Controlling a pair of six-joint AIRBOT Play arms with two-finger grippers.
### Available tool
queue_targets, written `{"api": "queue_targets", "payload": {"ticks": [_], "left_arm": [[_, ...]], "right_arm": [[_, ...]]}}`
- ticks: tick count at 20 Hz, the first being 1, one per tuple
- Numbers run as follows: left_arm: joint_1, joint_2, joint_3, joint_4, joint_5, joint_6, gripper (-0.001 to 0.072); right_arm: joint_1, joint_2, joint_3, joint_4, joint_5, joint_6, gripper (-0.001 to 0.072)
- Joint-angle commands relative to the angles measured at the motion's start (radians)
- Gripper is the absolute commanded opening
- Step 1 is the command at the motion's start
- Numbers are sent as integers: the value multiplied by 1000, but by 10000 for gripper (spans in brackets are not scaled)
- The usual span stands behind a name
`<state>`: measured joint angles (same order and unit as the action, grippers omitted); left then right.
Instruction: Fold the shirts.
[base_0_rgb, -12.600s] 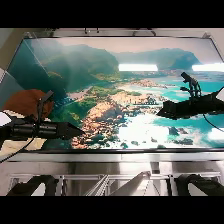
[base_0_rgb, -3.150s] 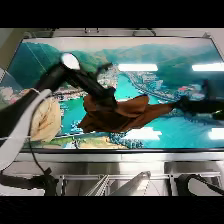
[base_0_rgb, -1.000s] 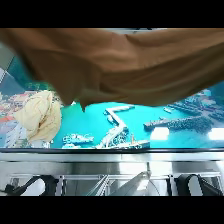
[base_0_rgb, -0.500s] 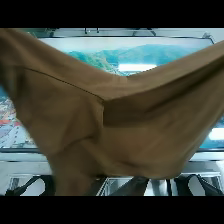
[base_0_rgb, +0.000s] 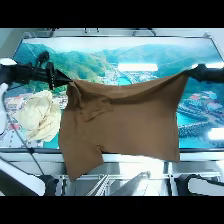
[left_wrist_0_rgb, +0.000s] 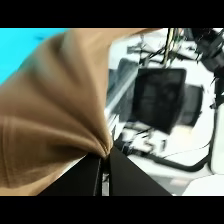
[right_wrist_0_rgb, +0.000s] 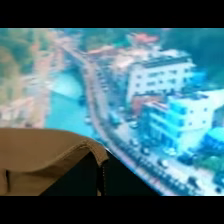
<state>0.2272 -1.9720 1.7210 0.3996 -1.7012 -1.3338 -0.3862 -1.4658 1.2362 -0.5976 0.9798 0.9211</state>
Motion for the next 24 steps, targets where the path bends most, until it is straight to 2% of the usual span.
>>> {"api": "queue_targets", "payload": {"ticks": [1,4,6,9,13,17,20,22,23,24], "left_arm": [[23,-226,150,17,33,-60,22],[23,-309,322,19,25,-64,22],[33,-335,395,28,22,-81,22],[66,-335,394,82,-8,-85,21],[73,-334,385,204,-123,-88,21],[71,-332,294,237,-157,-88,20],[72,-332,311,239,-156,-87,12],[71,-330,355,237,-158,-88,40],[72,-323,363,238,-157,-91,225],[76,-309,357,238,-157,-104,344]], "right_arm": [[12,-183,23,0,-122,-52,21],[2,-212,52,0,-168,-61,21],[-11,-211,56,-7,-123,-69,21],[-20,-212,55,-103,41,-84,21],[-17,-212,54,-171,198,-85,21],[-1,-213,4,-171,233,-109,22],[4,-214,-61,-185,233,-129,35],[2,-209,-63,-229,233,-100,407],[-1,-202,-59,-257,233,-74,496],[-6,-190,-54,-312,234,-30,499]]}}
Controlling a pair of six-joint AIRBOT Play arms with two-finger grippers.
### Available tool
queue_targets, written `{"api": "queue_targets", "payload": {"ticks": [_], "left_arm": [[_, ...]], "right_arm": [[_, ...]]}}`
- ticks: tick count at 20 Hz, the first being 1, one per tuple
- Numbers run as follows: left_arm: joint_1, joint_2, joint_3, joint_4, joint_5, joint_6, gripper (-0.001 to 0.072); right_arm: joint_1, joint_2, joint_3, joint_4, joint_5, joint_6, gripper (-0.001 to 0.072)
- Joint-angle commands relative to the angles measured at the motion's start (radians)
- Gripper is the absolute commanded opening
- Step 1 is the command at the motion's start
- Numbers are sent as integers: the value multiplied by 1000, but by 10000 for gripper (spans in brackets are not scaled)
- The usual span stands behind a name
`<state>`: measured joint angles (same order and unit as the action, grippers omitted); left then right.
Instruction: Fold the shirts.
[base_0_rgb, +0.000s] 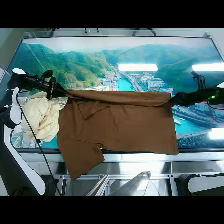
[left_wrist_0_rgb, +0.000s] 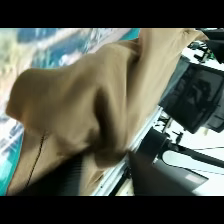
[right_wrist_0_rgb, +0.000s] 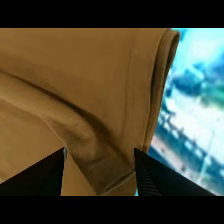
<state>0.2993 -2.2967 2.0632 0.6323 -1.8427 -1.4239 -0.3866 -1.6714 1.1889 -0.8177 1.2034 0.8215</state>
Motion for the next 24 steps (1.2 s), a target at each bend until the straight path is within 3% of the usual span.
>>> {"api": "queue_targets", "payload": {"ticks": [1,3,5,9,12,18,19,20,24], "left_arm": [[11,37,-5,5,-16,-18,344],[43,87,-43,5,-15,-33,344],[85,148,-79,5,-16,-43,343],[134,361,-322,91,11,58,343],[169,543,-600,219,101,125,344],[301,798,-1078,315,165,123,344],[315,842,-1146,379,182,105,343],[318,880,-1201,452,198,82,343],[286,1008,-1356,573,295,19,344]], "right_arm": [[-11,35,-5,-166,18,119,499],[-33,87,-6,-307,87,228,513],[-66,129,-18,-335,188,280,512],[-124,253,-243,-331,260,381,512],[-121,319,-454,-297,169,378,512],[0,301,-681,-170,-73,315,507],[27,299,-681,-167,-106,315,397],[47,301,-679,-161,-138,301,49],[56,301,-647,-116,-191,274,21]]}}
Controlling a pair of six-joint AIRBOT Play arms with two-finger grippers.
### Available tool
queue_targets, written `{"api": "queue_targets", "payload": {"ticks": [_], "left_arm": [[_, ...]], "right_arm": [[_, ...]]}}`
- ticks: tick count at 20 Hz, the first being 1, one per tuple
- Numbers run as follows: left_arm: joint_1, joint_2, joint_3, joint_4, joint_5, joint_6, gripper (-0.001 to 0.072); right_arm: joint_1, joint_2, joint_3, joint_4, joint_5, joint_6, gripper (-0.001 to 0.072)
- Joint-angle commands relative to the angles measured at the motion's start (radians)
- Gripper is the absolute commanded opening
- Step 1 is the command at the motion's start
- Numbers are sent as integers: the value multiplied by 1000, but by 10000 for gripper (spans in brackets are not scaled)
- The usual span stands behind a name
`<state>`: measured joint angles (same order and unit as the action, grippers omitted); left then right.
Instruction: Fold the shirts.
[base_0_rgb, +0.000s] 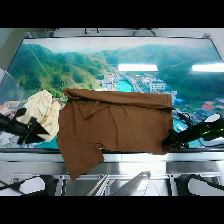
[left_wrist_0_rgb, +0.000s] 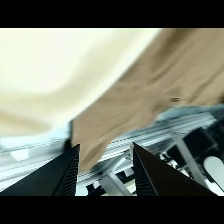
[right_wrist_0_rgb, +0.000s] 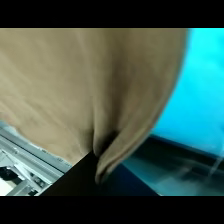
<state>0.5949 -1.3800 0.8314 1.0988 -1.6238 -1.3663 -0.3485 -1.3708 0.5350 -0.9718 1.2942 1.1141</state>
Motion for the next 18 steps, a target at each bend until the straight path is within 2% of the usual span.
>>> {"api": "queue_targets", "payload": {"ticks": [1,8,11,12,15,16,17,18], "left_arm": [[-30,106,-153,105,93,-38,344],[-237,0,-238,100,212,-61,344],[-366,-82,-236,14,286,-52,345],[-405,-106,-229,4,284,-48,292],[-465,-127,-163,-4,272,-43,285],[-476,-123,-140,-2,261,-42,205],[-480,-114,-124,-2,243,-20,21],[-471,-89,-105,0,212,-6,28]], "right_arm": [[18,0,16,39,-280,-19,21],[18,2,30,171,-277,-84,21],[18,2,31,184,-271,-94,21],[18,2,31,184,-264,-94,21],[14,2,34,182,-235,-95,21],[9,3,34,183,-217,-95,21],[0,8,35,180,-200,-98,21],[-12,18,35,174,-182,-98,21]]}}
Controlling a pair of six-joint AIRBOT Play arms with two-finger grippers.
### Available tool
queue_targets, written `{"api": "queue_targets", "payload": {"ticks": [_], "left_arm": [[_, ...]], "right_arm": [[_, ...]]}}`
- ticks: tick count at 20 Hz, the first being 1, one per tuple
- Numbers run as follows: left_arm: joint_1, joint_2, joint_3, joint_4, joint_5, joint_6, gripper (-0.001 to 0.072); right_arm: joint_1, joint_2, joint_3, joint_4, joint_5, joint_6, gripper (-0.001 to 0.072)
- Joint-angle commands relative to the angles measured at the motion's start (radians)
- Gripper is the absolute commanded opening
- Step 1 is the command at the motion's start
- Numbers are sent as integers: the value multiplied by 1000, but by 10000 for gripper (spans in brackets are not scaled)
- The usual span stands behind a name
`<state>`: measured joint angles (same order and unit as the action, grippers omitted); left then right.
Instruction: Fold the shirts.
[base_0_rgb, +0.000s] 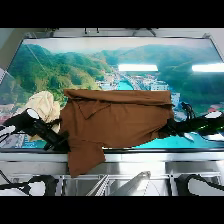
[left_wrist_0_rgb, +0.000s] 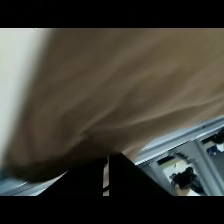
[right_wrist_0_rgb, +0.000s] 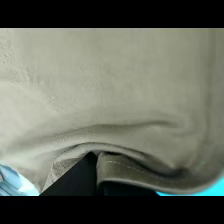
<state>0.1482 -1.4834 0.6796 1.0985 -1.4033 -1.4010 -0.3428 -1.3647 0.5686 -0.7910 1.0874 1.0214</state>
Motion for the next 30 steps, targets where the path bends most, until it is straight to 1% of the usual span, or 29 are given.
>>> {"api": "queue_targets", "payload": {"ticks": [1,2,3,5,6,8,9,10,12,14,16,19,22,24,26,28,30], "left_arm": [[-8,42,64,0,-38,32,28],[19,76,79,-2,-67,33,28],[59,117,89,-1,-97,40,28],[156,192,91,0,-138,46,28],[206,216,91,-1,-159,57,28],[280,251,91,-2,-202,85,28],[306,266,92,-5,-215,96,28],[319,280,92,-34,-213,103,28],[334,292,99,-195,-211,158,27],[325,277,159,-333,-208,181,27],[296,221,267,-388,-194,174,27],[207,85,451,-394,-151,142,27],[135,-85,632,-394,-80,109,27],[98,-217,775,-393,-69,104,25],[76,-337,895,-390,-72,92,22],[76,-430,971,-386,-76,65,23],[77,-510,1049,-386,-144,41,25]], "right_arm": [[-38,26,4,-24,44,-5,20],[-65,41,11,-46,69,-4,20],[-99,58,23,-64,87,19,20],[-195,99,42,-108,97,126,21],[-236,116,50,-112,108,151,21],[-291,138,65,-102,154,148,20],[-295,143,67,-89,174,137,21],[-293,145,67,-44,193,105,21],[-283,145,76,100,222,27,20],[-264,143,112,221,220,2,21],[-223,136,170,276,171,3,21],[-129,100,261,326,32,2,21],[-25,-9,354,325,-106,2,21],[24,-113,410,324,-181,2,21],[44,-214,457,324,-222,2,21],[45,-296,491,322,-226,-5,21],[40,-339,506,287,-215,-5,25]]}}
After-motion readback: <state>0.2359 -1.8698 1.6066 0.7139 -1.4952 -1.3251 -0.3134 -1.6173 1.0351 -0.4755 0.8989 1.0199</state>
